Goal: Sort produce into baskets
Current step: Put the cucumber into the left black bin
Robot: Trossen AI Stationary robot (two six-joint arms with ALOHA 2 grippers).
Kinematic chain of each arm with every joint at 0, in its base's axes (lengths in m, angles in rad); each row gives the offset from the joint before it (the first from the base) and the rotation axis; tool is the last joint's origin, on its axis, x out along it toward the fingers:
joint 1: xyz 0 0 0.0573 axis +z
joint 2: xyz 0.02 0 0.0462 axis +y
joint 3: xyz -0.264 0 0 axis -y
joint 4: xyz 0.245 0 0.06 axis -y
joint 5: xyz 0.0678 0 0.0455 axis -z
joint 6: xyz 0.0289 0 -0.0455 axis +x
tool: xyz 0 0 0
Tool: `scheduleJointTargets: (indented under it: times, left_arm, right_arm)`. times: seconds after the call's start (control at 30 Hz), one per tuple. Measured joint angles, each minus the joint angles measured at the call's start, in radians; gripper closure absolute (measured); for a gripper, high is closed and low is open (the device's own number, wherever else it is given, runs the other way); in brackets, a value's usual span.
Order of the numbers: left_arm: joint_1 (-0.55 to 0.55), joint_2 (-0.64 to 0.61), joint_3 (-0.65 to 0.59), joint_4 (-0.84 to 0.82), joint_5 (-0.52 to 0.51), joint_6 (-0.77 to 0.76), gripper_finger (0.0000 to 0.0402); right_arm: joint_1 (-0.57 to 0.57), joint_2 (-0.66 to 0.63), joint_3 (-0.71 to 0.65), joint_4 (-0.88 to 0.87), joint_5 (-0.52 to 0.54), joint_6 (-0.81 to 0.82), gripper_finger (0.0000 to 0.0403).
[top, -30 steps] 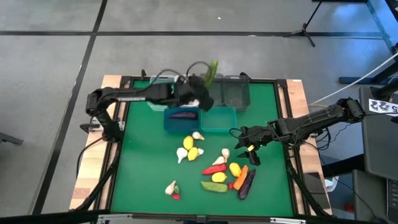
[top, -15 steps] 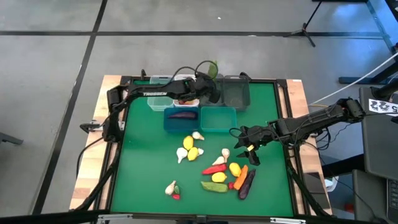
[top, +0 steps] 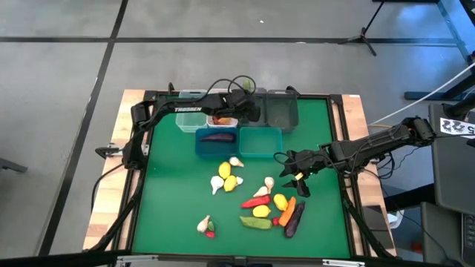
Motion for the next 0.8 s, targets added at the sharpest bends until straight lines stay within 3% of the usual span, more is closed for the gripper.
scheduleJointTargets:
  times: [0.8]
  left_arm:
    - [0.002, 0.0, 0.0, -0.024, 0.02, 0.106, 0.0288]
  right_arm:
    - [0.0, 0.0, 0.0, 0.0, 0.0, 0.0, 0.0194]
